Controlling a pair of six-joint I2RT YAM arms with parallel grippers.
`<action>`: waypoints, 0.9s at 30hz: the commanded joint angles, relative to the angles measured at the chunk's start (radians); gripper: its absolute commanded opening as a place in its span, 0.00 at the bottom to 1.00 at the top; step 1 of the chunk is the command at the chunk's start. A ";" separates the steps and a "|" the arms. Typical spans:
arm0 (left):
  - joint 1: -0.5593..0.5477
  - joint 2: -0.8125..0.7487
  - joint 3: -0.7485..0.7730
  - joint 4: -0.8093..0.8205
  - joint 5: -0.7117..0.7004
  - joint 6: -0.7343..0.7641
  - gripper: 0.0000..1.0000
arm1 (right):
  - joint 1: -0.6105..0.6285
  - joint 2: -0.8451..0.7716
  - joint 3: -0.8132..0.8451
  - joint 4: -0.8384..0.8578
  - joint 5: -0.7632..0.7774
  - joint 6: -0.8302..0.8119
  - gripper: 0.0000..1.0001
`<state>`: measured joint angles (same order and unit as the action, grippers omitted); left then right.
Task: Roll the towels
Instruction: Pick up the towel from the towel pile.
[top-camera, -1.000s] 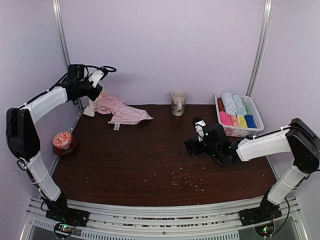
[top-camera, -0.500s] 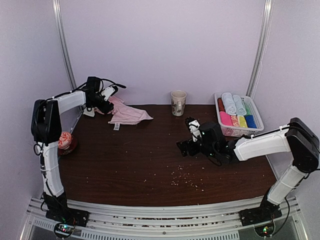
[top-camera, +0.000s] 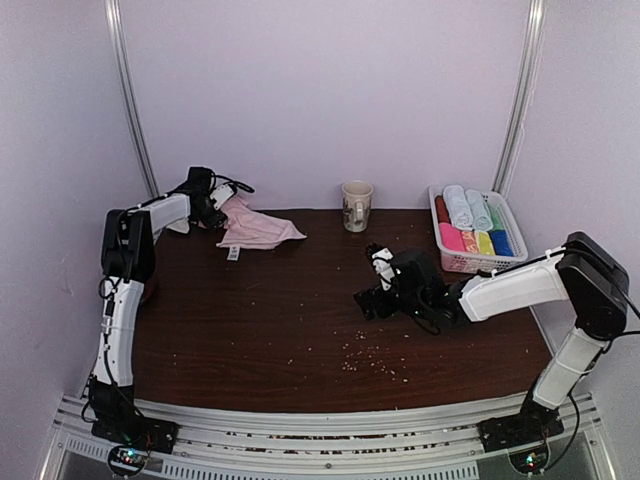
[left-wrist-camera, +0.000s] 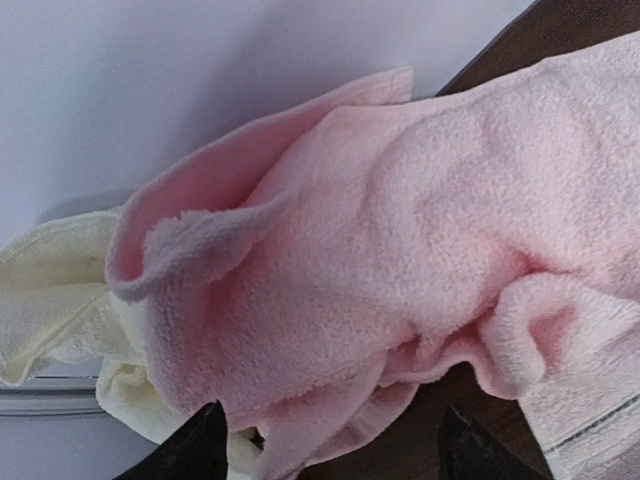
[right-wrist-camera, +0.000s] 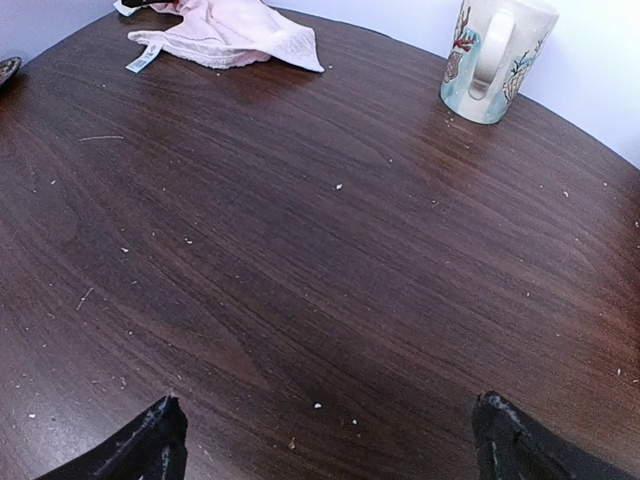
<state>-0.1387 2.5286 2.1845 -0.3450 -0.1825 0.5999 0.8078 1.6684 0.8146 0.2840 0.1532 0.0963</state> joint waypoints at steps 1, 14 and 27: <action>0.009 0.032 0.008 0.138 -0.074 0.113 0.70 | 0.009 0.020 0.032 -0.008 0.019 -0.007 1.00; 0.011 0.084 -0.008 0.170 -0.063 0.191 0.00 | 0.019 0.030 0.047 -0.014 0.038 0.000 1.00; 0.011 -0.230 -0.114 -0.040 0.178 -0.138 0.00 | 0.030 0.030 0.049 0.014 0.005 -0.030 1.00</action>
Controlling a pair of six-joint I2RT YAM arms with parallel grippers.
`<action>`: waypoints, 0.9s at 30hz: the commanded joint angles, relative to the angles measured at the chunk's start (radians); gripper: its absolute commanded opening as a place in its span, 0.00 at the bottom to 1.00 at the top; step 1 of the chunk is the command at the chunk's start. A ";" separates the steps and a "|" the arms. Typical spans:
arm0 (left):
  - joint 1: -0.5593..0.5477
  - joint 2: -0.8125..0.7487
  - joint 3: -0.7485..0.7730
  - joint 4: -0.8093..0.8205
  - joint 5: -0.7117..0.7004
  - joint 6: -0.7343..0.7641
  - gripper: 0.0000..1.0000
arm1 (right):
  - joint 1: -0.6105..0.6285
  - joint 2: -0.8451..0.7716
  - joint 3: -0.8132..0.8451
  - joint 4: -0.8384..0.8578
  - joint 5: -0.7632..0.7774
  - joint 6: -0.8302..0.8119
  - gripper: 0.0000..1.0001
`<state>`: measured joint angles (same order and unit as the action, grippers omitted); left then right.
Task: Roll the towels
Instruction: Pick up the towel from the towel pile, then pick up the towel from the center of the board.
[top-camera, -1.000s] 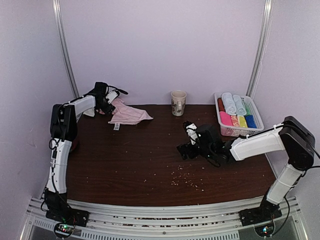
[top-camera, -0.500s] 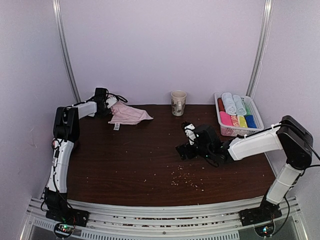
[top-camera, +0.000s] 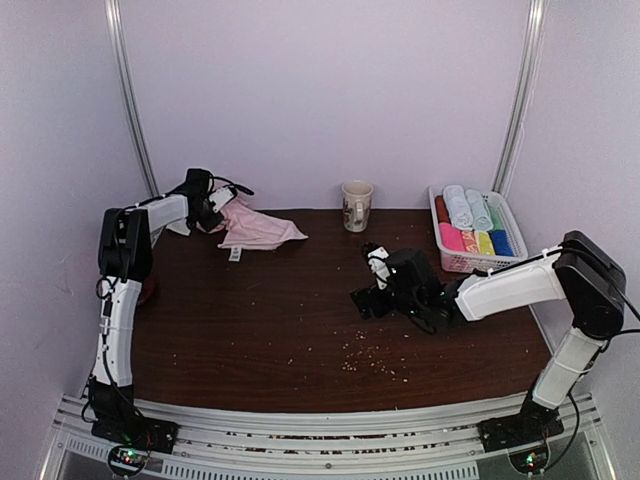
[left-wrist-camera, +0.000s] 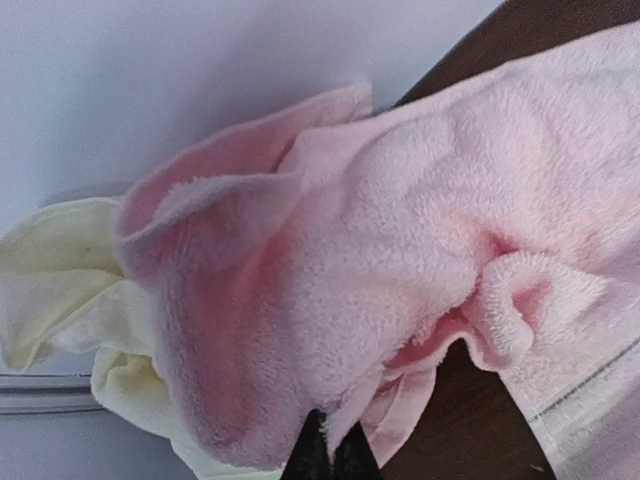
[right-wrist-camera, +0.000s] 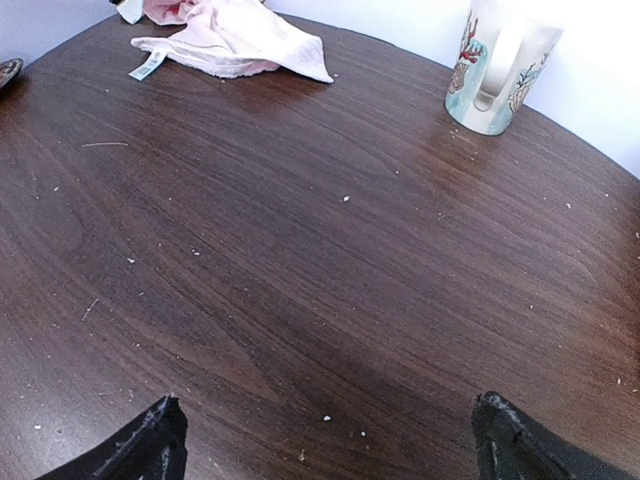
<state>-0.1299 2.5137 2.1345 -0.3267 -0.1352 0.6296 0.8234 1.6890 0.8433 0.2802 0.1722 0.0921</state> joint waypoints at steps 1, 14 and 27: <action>0.001 -0.265 -0.105 -0.071 0.155 -0.197 0.00 | 0.017 0.015 0.028 0.022 -0.026 -0.031 1.00; -0.001 -0.906 -0.624 -0.206 0.377 -0.394 0.00 | 0.124 0.095 0.187 0.042 -0.147 -0.055 1.00; 0.105 -1.359 -1.015 -0.215 0.338 -0.288 0.00 | 0.238 0.519 0.767 -0.161 -0.086 -0.301 1.00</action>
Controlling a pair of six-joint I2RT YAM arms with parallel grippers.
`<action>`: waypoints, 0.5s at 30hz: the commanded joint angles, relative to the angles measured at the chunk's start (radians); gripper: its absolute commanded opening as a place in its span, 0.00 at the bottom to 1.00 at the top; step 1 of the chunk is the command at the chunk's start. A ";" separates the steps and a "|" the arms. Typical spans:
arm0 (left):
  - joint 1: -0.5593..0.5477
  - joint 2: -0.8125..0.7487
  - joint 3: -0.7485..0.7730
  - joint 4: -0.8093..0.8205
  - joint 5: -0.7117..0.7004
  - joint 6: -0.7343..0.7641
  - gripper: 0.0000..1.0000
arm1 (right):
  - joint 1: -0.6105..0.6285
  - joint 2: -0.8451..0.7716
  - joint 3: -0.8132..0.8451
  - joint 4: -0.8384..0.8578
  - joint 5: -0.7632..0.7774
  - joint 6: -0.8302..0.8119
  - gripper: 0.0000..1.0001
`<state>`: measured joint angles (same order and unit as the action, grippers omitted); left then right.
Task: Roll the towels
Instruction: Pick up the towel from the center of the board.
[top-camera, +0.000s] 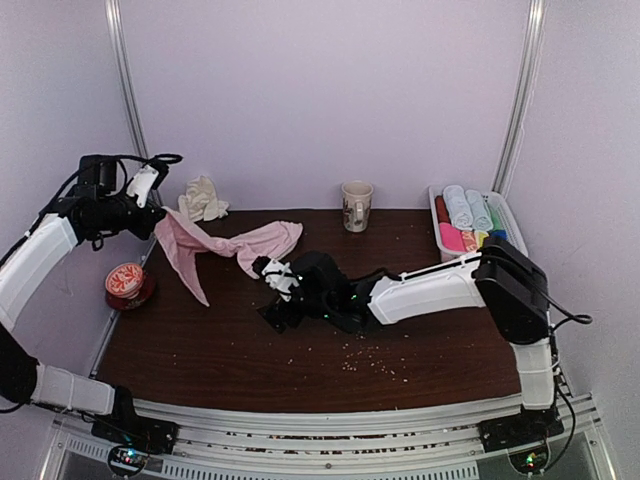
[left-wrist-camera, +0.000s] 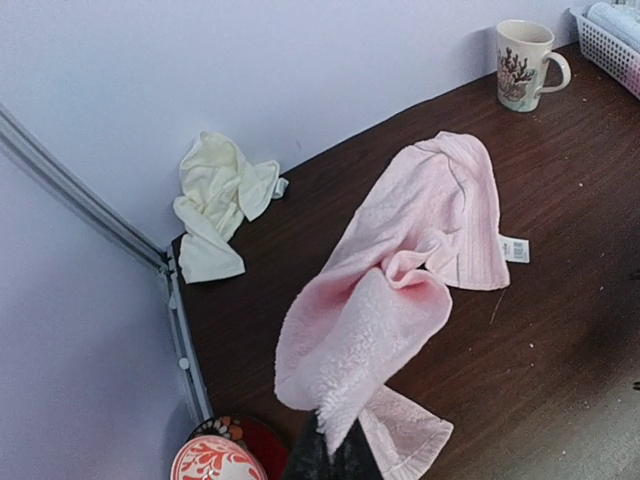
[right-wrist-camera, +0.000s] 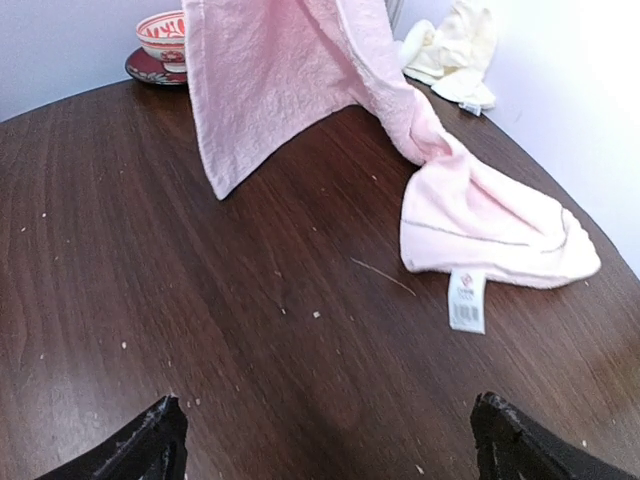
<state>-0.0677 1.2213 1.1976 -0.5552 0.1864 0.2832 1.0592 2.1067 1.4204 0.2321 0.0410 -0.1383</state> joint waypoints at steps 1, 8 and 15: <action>0.048 -0.088 -0.099 0.006 0.034 0.076 0.00 | 0.003 0.140 0.241 -0.129 0.063 -0.079 1.00; 0.062 -0.257 -0.233 -0.004 0.051 0.162 0.00 | -0.061 0.289 0.456 -0.198 0.163 0.068 1.00; 0.078 -0.386 -0.306 -0.003 0.060 0.184 0.00 | -0.220 0.301 0.456 -0.113 -0.135 0.401 1.00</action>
<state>-0.0029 0.8848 0.9230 -0.5983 0.2169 0.4339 0.9249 2.3909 1.8488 0.0708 0.0620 0.0467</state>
